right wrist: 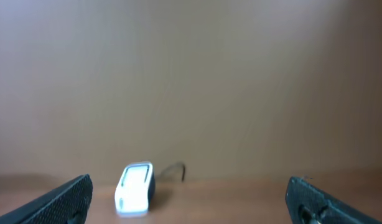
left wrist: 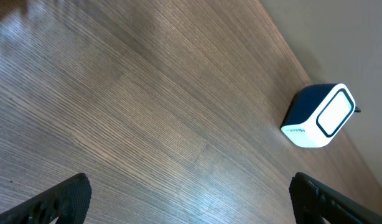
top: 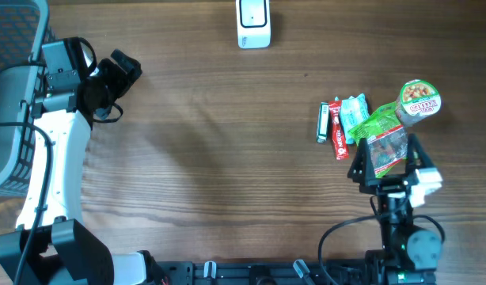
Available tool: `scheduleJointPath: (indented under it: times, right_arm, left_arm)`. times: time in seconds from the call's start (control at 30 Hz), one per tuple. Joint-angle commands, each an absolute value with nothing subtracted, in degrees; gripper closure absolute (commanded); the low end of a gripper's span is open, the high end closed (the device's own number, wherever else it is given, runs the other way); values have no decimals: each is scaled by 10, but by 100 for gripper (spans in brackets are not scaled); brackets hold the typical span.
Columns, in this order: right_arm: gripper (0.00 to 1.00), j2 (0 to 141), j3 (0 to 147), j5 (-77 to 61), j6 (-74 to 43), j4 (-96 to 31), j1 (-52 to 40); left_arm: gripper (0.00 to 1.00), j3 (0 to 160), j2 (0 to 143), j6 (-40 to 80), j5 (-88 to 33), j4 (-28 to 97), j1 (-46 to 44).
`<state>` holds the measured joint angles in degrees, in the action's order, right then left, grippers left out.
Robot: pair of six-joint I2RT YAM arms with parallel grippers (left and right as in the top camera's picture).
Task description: Scan the item barcode
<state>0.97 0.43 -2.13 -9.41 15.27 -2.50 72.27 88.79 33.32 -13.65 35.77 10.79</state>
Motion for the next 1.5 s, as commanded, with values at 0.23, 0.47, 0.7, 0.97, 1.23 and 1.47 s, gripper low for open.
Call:
scheduleJointPath:
  times: [0.23, 0.47, 0.7, 0.97, 1.23, 1.47]
  right_arm:
    - [0, 2, 3, -62, -42, 4, -22]
    - [0, 2, 3, -65, -6, 5, -22]
    - [0, 2, 3, -63, 13, 4, -22]
    - [0, 2, 3, -62, 14, 4, -6]
    - [0, 2, 3, -61, 13, 4, 2]
    - [0, 2, 3, -61, 14, 4, 2]
  left_arm:
    - [0, 731, 881, 334, -143, 356, 110]
    - [0, 731, 881, 334, -143, 356, 110]
    - [0, 731, 881, 334, -143, 356, 110]
    - [0, 731, 881, 334, -143, 356, 110]
    - [0, 731, 881, 334, -143, 356, 110]
    - [0, 731, 881, 334, -143, 356, 110]
